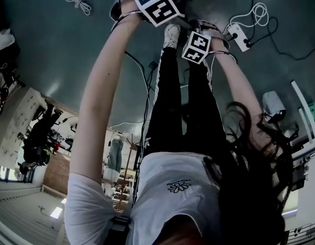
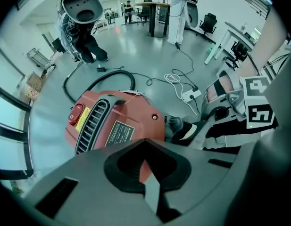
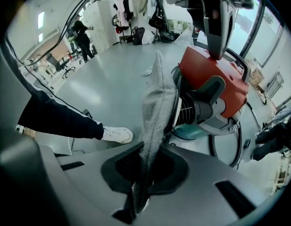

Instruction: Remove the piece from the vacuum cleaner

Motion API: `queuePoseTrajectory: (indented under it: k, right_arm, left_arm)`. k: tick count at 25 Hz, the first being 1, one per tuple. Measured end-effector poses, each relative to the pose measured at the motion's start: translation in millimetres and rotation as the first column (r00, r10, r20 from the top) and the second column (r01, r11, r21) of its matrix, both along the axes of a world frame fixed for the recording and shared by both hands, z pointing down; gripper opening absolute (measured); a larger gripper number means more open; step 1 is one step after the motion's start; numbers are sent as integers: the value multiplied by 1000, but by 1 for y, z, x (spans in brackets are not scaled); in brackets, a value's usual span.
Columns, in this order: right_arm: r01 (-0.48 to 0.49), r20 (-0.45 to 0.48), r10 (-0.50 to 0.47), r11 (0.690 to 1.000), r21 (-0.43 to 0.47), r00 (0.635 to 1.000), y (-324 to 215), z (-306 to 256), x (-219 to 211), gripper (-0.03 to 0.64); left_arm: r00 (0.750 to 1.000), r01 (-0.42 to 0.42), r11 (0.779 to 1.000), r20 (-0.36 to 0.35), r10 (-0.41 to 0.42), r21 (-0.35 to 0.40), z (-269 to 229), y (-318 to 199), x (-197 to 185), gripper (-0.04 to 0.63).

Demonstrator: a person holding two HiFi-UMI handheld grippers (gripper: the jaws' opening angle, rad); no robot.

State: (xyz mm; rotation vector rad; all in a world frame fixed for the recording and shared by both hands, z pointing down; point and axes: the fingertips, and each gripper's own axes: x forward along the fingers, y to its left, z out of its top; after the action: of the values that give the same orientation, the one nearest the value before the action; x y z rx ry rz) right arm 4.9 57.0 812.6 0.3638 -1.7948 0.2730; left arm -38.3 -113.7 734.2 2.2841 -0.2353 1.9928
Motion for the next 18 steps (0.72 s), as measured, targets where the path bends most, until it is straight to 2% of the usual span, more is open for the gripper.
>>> queuePoseTrajectory:
  k: [8, 13, 18]
  right_arm:
    - [-44, 39, 45, 999, -13, 998, 4, -4, -3, 24]
    - [-115, 69, 117, 993, -27, 991, 5, -5, -4, 25]
    - [-121, 77, 123, 992, -26, 989, 6, -5, -4, 25]
  left_arm:
    - [1000, 4, 1000, 4, -4, -2, -1, 0, 1, 3]
    - [1000, 8, 1000, 13, -7, -14, -2, -1, -1, 3]
    - [1000, -1, 1000, 21, 1, -6, -3, -2, 0, 3]
